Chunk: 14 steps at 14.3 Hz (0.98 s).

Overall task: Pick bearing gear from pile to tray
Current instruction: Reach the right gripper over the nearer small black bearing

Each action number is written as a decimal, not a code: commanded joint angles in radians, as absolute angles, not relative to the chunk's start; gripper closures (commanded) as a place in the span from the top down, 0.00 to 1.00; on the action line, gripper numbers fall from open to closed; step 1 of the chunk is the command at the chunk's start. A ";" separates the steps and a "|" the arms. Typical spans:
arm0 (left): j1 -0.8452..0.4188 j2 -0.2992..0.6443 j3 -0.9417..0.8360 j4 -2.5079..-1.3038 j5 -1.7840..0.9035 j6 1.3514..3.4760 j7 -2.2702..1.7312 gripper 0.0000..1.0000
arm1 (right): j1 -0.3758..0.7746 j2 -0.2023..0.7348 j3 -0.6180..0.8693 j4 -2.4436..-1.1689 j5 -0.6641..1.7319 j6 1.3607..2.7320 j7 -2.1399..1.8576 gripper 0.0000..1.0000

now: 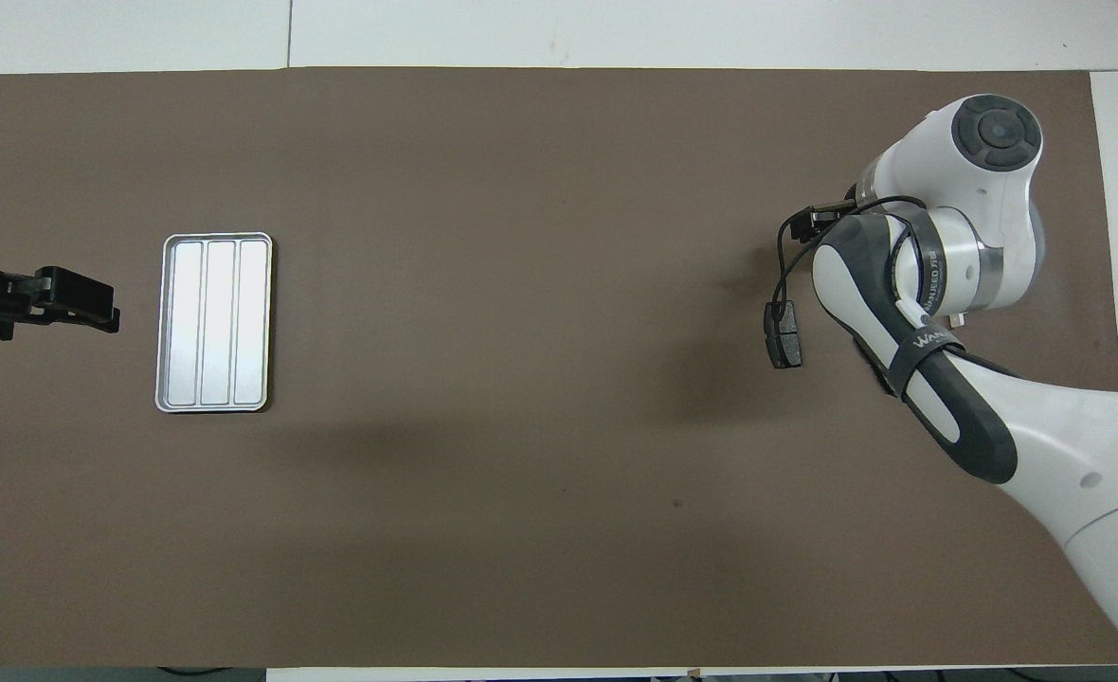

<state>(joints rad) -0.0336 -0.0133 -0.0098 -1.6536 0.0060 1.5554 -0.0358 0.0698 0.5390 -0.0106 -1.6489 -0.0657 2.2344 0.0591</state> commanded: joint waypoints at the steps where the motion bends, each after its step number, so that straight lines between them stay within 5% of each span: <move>1: -0.029 -0.012 -0.014 -1.647 0.003 1.539 -0.031 1.00 | 0.069 0.609 -0.008 -1.574 -0.077 2.227 0.116 1.00; 14: -0.029 -0.012 -0.012 -1.647 0.003 1.539 -0.031 1.00 | 0.057 0.612 -0.006 -1.583 -0.063 2.221 0.221 0.91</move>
<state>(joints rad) -0.0336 -0.0133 -0.0098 -1.6536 0.0060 1.5554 -0.0358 0.0692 0.6046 -0.0128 -1.5918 -0.0642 2.2332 0.2014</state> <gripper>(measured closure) 0.000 0.097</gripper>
